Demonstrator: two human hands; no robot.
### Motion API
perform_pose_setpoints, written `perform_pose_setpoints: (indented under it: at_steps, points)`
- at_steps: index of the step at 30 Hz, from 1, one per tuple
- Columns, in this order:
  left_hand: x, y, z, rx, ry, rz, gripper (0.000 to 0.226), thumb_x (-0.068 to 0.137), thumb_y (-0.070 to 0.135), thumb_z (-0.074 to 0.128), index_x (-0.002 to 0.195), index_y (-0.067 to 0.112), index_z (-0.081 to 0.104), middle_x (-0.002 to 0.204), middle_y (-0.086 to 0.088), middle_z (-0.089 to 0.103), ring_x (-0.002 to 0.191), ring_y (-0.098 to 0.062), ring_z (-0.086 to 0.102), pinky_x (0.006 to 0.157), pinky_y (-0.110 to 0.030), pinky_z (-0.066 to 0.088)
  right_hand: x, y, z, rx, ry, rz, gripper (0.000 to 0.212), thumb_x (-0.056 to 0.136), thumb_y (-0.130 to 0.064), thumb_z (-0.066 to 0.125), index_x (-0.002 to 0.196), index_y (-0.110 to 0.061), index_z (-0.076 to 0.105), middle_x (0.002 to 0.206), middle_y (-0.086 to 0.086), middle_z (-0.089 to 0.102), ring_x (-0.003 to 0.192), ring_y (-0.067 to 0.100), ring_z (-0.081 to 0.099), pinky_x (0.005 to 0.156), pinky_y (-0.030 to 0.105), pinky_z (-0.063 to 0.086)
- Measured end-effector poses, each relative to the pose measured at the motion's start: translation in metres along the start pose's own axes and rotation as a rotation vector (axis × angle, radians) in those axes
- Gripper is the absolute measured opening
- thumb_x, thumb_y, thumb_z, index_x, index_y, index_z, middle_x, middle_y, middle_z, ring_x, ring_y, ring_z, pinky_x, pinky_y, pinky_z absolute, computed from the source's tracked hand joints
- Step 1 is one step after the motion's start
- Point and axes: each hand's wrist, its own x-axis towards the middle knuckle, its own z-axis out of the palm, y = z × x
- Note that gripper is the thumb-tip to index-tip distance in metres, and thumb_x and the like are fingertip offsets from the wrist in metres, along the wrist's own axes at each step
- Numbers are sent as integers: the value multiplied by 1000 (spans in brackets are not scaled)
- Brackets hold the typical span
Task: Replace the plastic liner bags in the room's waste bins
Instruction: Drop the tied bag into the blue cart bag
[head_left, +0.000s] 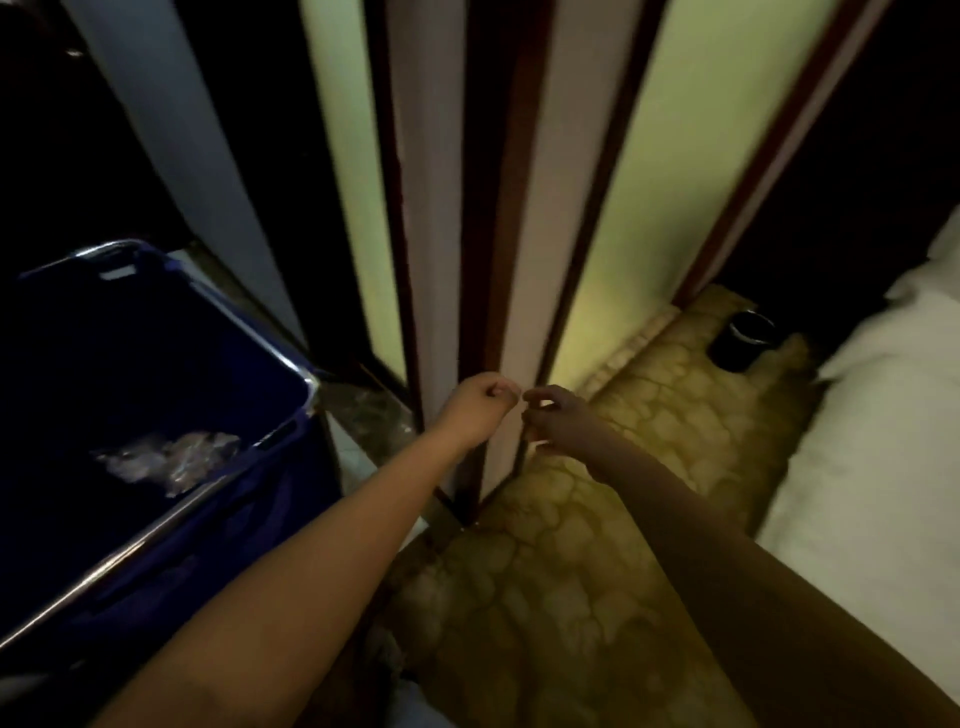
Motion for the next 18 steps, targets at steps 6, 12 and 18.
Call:
perform_pose_setpoints:
  at_steps: [6,12,18]
  points:
    - [-66,49,148,32,-205,96,25,98,30,58,106,10,70,103,-8,70,99,-23,66,85,-39,51,-114,108,-101,121,193,72,25,95,-23,61,120,-25,61,106,4,70,88,19,71,73,34,58]
    - [-135,98,287,187,-464,219,28,98,32,59,118,15,70,108,3,69,101,-14,63,75,-23,45,-233,207,-179,281,450,172,27,96,-20,62,122,-20,60,107,7,69,89,22,69,77,38,58]
    - [-215,128,413,303,-740,381,20,97,27,58,107,15,71,100,1,70,96,-17,64,77,-28,47,-361,291,-221,446,707,263,26,99,-18,58,125,-18,60,114,10,64,93,21,68,78,37,59]
